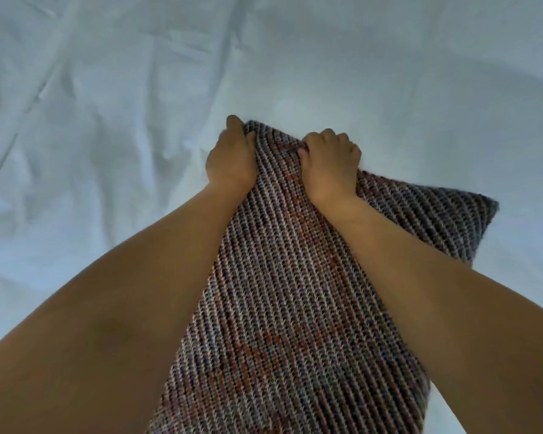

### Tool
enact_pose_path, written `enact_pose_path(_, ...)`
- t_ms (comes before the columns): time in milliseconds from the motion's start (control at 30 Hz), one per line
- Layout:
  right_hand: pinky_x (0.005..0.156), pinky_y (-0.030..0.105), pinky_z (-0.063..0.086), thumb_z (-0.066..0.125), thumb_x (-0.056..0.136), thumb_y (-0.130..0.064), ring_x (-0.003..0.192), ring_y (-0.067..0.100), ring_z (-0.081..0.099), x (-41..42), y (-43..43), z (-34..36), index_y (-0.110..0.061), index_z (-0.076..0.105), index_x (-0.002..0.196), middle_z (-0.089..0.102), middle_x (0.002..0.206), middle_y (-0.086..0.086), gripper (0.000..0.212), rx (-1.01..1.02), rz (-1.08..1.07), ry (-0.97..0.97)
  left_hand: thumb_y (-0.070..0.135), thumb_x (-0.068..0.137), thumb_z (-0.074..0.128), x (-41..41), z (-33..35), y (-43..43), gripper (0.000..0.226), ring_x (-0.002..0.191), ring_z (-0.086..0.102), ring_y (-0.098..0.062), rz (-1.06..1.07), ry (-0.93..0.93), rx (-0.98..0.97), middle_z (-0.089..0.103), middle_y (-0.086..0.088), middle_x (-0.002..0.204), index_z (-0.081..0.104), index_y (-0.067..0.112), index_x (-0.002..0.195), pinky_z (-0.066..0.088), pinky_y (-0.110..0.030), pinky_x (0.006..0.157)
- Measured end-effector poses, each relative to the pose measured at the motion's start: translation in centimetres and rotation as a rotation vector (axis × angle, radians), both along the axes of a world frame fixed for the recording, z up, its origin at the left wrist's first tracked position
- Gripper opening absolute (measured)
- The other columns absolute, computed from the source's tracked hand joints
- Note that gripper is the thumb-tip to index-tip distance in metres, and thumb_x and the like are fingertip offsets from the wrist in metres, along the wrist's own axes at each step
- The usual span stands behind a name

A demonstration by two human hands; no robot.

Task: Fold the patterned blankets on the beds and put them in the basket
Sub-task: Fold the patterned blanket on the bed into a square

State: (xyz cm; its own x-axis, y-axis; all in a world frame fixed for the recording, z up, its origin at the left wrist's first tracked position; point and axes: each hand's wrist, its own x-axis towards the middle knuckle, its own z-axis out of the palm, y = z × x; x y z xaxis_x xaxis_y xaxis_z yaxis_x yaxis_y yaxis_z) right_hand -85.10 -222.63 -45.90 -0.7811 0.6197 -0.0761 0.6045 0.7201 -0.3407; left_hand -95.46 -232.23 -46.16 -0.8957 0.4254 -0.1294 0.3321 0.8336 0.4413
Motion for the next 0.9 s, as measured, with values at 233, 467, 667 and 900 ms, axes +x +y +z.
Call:
enact_pose_path(233,0.114,0.044,0.006,0.031,0.093,-0.037,0.139,0.029,0.027,7.8,-3.4,1.2,-0.007,0.030,0.142,0.033,0.149,0.015,0.058,0.003,0.188,0.039,0.034,0.095,0.033,4.3,0.6,0.2,0.049,0.138,0.028,-0.032,-0.750,0.304,-0.005,0.040,-0.012,0.145,0.042,0.011,0.137,0.009,-0.052,0.111)
enact_pose_path(467,0.114,0.048,0.003,0.020,0.089,-0.058,0.140,0.033,0.021,15.8,3.9,-1.4,-0.016,0.025,0.144,0.028,0.151,0.015,0.070,0.060,-0.095,-0.208,0.058,0.093,0.015,0.6,-2.1,1.2,0.062,0.144,0.002,-0.019,-0.685,0.058,-0.314,0.014,0.001,0.157,0.018,0.026,0.146,-0.006,-0.050,0.112)
enact_pose_path(667,0.078,0.040,0.038,0.046,0.064,-0.082,0.088,0.026,0.052,14.2,7.2,0.6,-0.020,0.051,0.100,0.057,0.097,0.004,0.072,-0.071,-0.015,-0.332,0.092,0.057,0.014,-1.2,2.4,2.8,0.104,0.116,0.044,-0.033,-0.930,0.143,-0.522,0.052,-0.012,0.120,0.048,0.016,0.118,0.019,-0.055,0.106)
enact_pose_path(900,0.064,0.031,0.035,0.066,0.064,-0.068,0.077,0.023,0.047,15.4,8.7,4.7,-0.017,0.047,0.080,0.048,0.077,0.000,0.056,-0.186,-0.122,-0.422,0.082,0.058,0.050,-1.7,7.7,2.1,0.065,0.055,0.042,-0.016,-1.003,0.269,-0.477,0.044,0.002,0.060,0.034,0.019,0.061,0.032,-0.032,0.063)
